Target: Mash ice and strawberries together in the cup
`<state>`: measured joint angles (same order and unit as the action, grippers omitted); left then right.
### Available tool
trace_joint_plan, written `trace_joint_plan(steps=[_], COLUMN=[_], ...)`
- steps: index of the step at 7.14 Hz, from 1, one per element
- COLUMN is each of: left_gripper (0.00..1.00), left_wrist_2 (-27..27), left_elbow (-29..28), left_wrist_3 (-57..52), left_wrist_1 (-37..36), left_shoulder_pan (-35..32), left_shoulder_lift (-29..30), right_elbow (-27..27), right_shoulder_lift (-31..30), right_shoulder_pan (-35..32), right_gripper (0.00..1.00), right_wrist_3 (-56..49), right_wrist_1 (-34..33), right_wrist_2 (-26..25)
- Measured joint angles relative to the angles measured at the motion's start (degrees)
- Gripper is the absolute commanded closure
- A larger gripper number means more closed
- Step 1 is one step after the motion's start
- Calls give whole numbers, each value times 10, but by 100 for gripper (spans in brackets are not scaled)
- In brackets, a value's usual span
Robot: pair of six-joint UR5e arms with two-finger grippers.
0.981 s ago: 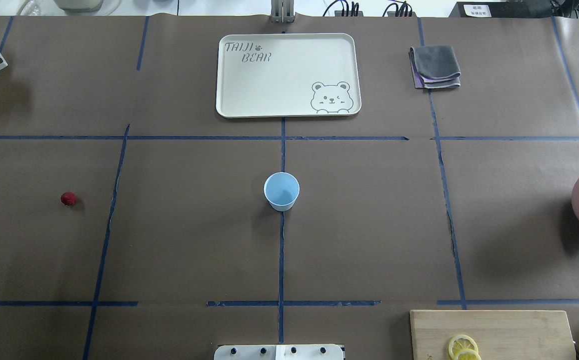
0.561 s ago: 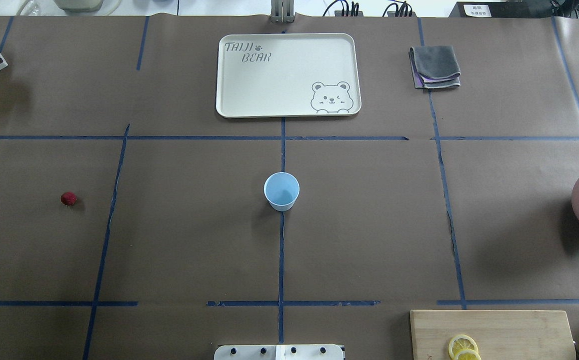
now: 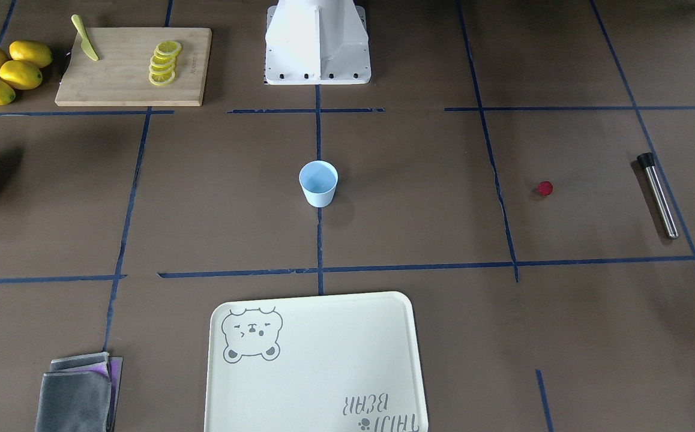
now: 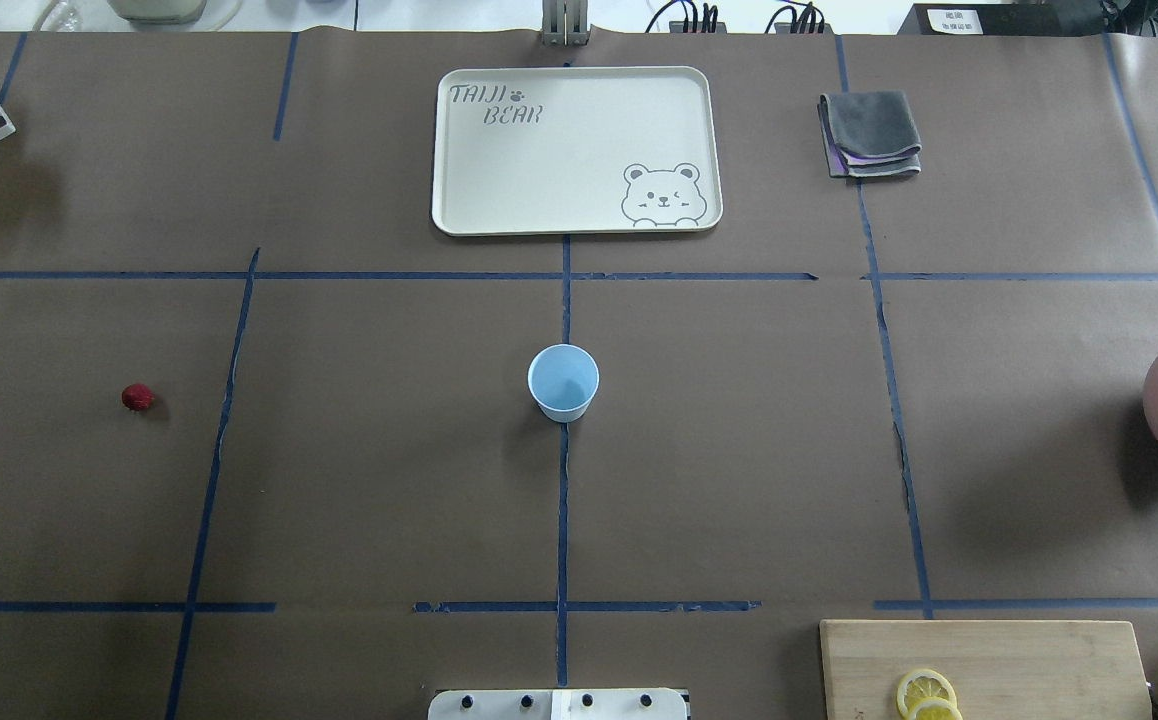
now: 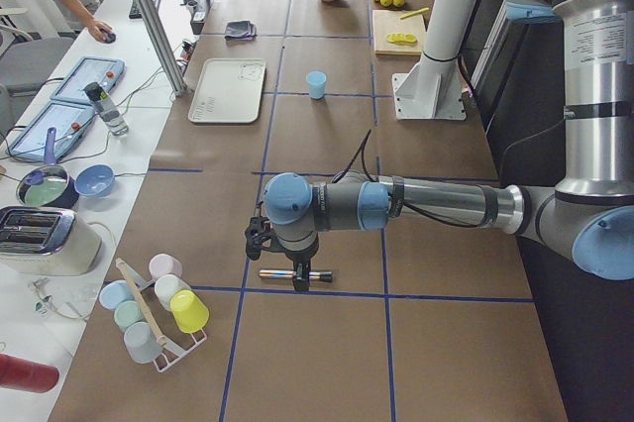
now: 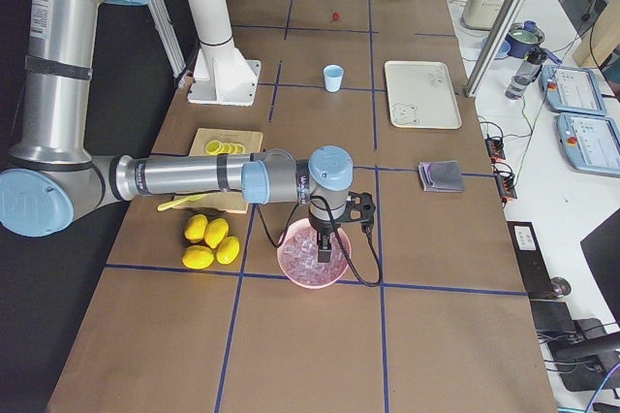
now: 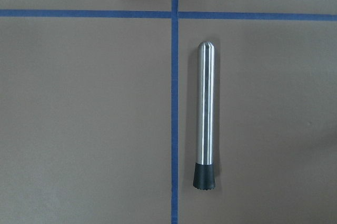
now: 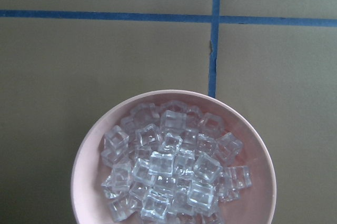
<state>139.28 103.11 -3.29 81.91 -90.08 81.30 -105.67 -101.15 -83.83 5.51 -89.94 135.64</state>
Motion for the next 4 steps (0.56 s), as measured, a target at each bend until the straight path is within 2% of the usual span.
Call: trace_joint_plan(steps=[2,3,4], left_gripper=[0,0,0], left_wrist_2=[17,21,22], left_elbow=[3,2,2], left_wrist_3=[-1,-1,-2], left_wrist_1=[0,1,0], left_shoulder_pan=[0,0,0], left_shoulder_lift=[-3,-4,-4], right_elbow=[-3,-2,-1], right_shoulder_lift=[-11,-19,-31], right_shoulder_pan=[41,67,94], right_gripper=[2,6,6], right_wrist_3=[101,177,254], right_wrist_1=[28,69,116], right_wrist_2=[9,4,-10])
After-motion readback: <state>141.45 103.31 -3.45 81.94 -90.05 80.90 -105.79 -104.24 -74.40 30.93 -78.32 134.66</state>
